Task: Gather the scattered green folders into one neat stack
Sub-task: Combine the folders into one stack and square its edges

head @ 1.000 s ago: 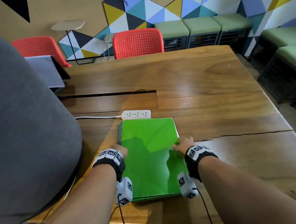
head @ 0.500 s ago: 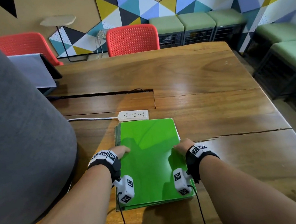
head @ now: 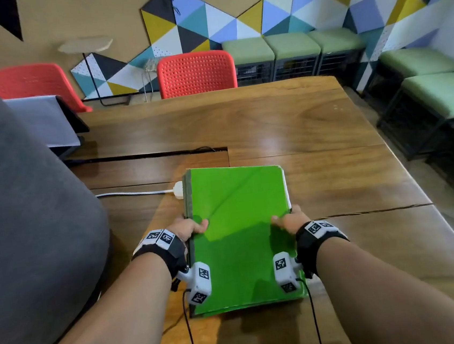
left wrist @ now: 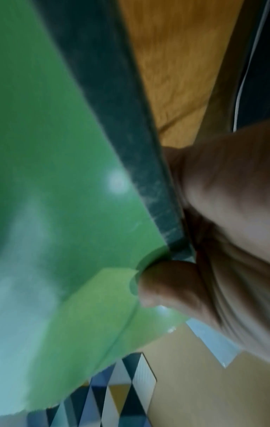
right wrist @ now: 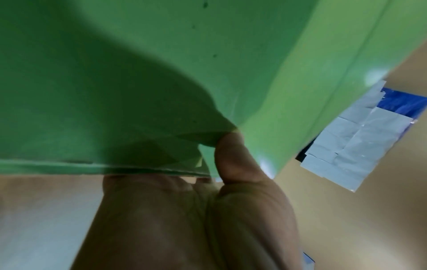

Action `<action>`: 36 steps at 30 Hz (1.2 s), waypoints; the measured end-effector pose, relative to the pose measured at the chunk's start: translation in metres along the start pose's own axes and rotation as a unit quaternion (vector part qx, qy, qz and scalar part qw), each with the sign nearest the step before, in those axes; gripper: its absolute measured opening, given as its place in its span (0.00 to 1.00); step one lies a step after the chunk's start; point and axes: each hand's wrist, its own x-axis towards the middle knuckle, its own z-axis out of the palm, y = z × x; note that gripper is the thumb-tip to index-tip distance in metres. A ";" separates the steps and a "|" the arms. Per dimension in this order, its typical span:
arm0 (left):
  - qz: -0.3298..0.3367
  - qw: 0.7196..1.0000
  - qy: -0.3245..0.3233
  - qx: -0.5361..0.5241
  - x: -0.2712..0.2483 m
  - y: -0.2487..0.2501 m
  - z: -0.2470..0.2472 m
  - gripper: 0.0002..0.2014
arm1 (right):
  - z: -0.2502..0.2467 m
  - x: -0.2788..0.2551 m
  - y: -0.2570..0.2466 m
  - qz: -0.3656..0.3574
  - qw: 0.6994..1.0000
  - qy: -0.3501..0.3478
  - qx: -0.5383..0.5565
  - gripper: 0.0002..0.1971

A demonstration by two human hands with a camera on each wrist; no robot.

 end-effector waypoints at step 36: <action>0.203 0.969 0.064 0.128 -0.013 0.085 0.099 0.31 | -0.103 0.035 -0.016 -0.156 0.981 0.111 -0.011 0.26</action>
